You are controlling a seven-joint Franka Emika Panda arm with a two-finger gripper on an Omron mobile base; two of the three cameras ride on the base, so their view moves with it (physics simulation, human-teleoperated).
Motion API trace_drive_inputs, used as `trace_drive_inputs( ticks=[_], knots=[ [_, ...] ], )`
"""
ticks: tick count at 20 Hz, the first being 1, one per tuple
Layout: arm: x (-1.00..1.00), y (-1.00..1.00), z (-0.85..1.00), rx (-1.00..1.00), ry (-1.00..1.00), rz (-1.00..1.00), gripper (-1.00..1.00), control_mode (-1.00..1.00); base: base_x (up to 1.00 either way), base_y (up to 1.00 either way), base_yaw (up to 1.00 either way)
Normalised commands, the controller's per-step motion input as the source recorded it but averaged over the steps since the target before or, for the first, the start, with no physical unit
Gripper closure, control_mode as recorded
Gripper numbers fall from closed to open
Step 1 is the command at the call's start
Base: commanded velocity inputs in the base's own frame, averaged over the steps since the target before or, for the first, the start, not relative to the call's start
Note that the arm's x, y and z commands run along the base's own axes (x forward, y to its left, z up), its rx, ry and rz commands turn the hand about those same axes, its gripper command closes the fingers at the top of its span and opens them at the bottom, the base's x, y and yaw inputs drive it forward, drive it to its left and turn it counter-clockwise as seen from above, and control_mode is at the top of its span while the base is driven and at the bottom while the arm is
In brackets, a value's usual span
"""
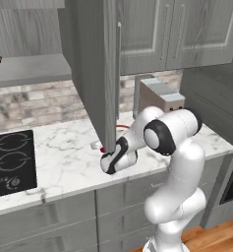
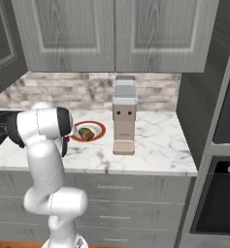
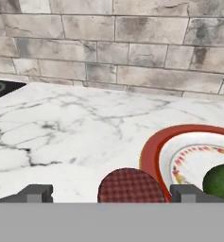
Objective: Pick the avocado and bread from the counter and place them on the plate. Then pick the jam from the cabinet and place it next to the plate. Lastly close the cabinet door.
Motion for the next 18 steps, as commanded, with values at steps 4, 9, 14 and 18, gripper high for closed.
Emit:
trace_drive_inputs(
  ticks=[4,9,14,18],
  knots=[
    [-0.26,0.0,0.67,0.04,0.06,-0.02,-1.0,-1.0,0.0,0.0,0.0],
    [-0.25,0.0,0.78,0.05,0.05,-0.02,-1.0,-1.0,0.0,0.0,0.0],
    [-0.42,-0.05,0.74,0.08,0.08,-0.03,-1.0,-1.0,0.0,0.0,0.0],
    [-0.52,-0.15,0.62,0.09,0.13,-0.07,-1.0,-1.0,0.0,0.0,0.0]
  ],
)
